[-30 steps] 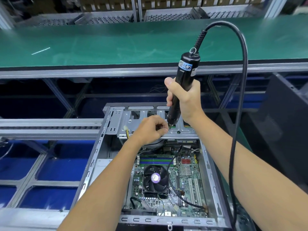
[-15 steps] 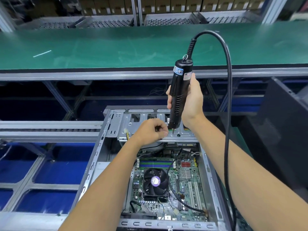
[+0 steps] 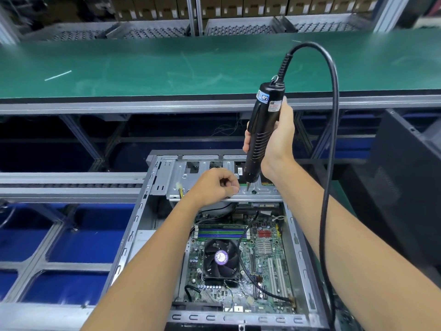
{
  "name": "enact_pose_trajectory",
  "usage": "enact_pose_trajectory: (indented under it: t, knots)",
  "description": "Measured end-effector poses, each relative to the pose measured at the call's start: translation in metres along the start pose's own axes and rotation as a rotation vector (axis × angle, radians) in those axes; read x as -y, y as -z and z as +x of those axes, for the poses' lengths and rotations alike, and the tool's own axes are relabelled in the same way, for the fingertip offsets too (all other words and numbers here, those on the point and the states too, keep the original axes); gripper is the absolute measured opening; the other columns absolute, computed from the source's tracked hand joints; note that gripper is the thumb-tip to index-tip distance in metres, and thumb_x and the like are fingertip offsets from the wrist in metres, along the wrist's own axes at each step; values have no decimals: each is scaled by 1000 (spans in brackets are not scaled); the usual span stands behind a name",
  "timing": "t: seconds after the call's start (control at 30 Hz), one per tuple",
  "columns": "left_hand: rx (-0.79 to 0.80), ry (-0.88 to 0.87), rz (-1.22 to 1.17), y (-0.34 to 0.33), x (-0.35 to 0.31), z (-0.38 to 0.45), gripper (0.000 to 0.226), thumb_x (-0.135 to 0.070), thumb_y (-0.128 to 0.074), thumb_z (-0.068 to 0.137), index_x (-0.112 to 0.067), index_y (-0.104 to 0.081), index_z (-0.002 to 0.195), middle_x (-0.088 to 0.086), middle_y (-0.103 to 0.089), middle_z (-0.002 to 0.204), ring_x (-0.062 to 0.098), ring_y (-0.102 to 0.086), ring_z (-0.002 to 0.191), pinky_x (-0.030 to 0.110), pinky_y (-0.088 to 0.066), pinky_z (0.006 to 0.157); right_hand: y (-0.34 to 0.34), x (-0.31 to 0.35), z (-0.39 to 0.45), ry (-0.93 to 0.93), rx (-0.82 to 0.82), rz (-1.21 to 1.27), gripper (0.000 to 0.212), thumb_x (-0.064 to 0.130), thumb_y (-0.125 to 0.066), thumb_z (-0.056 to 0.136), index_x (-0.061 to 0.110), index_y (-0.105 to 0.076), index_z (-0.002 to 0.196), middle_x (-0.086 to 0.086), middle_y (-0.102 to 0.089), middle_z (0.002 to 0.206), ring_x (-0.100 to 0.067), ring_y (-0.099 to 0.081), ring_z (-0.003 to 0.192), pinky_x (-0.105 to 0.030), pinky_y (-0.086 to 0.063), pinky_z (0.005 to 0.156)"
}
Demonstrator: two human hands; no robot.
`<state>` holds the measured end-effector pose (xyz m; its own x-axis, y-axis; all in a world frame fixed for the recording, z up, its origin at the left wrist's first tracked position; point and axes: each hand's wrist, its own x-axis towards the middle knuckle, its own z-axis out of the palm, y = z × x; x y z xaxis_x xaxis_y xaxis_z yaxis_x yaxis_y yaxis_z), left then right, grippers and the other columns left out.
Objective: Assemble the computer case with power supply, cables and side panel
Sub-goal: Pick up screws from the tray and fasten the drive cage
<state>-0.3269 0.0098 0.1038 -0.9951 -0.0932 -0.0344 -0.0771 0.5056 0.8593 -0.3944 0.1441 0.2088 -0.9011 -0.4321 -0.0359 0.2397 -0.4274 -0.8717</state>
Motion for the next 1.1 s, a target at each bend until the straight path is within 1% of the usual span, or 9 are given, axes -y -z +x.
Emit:
enact_pose_trajectory:
  t: [0.13,0.33,0.5,0.63,0.73,0.83,0.9,1.0,1.1]
  knots:
    - [-1,8,-4,0,-1,0,19,-7,-70,81,-23,-68,71,-10,-55,72,5,-46,61,18,-43,61,0,0,-2,2,14,-19,68,67,-31,97,13,-62,71,-10,-60,61,-19,-50,50,-27,-42,48]
    - [-4,18,-5,0,-2,-1,19,-5,-70,82,-22,-68,72,-8,-55,68,2,-46,57,15,-42,57,-4,-1,-2,35,-6,-10,61,54,-28,99,12,-57,66,-8,-55,59,-20,-48,48,-26,-39,45]
    - [-6,17,-19,0,-3,-1,20,-4,-70,82,-21,-68,72,-11,-55,65,-1,-46,55,14,-42,56,-5,-2,-3,16,-11,-19,59,51,-25,99,12,-56,66,-8,-54,58,-19,-48,47,-26,-40,44]
    - [-4,24,-80,1,-3,-2,23,1,-67,82,-20,-70,72,-8,-57,67,-1,-48,54,13,-43,54,-7,-3,-2,11,36,-2,71,67,-24,97,12,-56,68,-10,-53,60,-22,-47,48,-28,-40,46]
    - [-9,30,-85,2,-3,-3,38,1,-68,81,-31,-68,62,-6,-58,68,-2,-47,51,11,-42,52,-8,-4,0,37,112,-46,77,80,-25,87,16,-59,62,-9,-54,60,-23,-48,49,-31,-43,48]
    - [-22,20,-31,1,-2,-1,45,0,-68,80,-34,-60,52,-17,-52,61,-2,-43,51,10,-39,53,-9,-7,0,22,184,-88,72,86,-38,71,18,-58,56,-7,-52,58,-21,-46,48,-29,-43,49]
    - [-22,18,-2,1,-1,-1,40,0,-66,79,-29,-56,54,-19,-49,56,-2,-41,51,10,-37,54,-7,-12,0,57,215,-133,65,80,-49,70,16,-55,58,-7,-49,56,-21,-45,47,-29,-43,49]
    - [-10,16,15,1,-1,-2,29,1,-64,80,-21,-59,61,-20,-50,55,-1,-43,51,12,-37,54,-6,-17,1,170,250,-211,42,55,-68,74,18,-51,65,-6,-45,56,-23,-45,44,-30,-42,49]
    - [-16,29,6,2,-1,-1,40,-1,-67,81,-32,-63,56,-20,-61,65,14,-60,65,22,-46,60,-6,-17,4,300,267,-316,29,38,-74,75,21,-54,63,-4,-46,54,-23,-48,41,-29,-43,49]
